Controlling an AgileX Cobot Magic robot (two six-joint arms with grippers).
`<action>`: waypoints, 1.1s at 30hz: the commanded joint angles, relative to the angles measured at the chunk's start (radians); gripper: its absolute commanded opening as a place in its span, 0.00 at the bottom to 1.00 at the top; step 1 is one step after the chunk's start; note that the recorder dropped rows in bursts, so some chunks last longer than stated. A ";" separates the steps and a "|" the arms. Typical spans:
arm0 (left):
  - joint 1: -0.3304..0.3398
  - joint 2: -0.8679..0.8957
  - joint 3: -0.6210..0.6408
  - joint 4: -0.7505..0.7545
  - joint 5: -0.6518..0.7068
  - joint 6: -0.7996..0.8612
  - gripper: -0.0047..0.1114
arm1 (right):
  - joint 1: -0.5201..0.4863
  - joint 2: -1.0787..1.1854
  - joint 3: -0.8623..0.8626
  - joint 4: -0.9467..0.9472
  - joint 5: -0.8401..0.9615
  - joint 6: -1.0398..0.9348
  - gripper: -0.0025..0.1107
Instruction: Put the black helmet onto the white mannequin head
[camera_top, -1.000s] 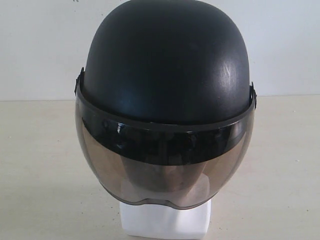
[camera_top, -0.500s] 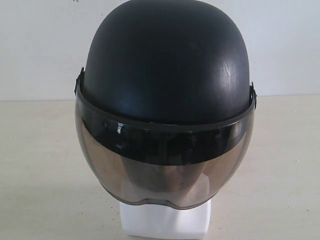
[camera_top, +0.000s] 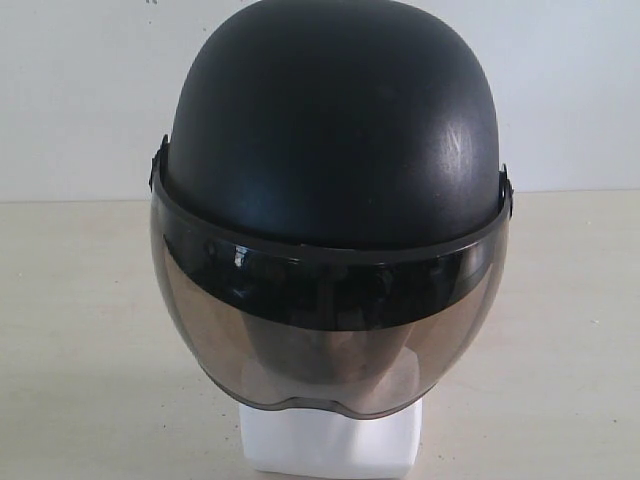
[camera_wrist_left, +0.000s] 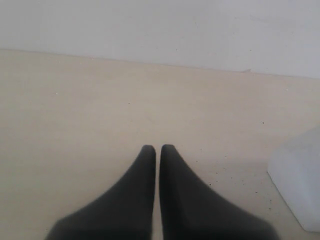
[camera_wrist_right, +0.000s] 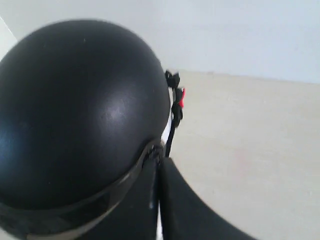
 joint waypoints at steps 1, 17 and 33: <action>0.000 -0.004 0.002 -0.006 -0.001 0.005 0.08 | -0.065 -0.083 0.146 0.035 -0.251 -0.061 0.02; 0.000 -0.004 0.002 -0.006 -0.001 0.005 0.08 | -0.232 -0.629 0.858 0.117 -0.669 -0.070 0.02; 0.000 -0.004 0.002 -0.006 -0.001 0.005 0.08 | -0.257 -0.726 1.046 0.117 -0.821 -0.064 0.02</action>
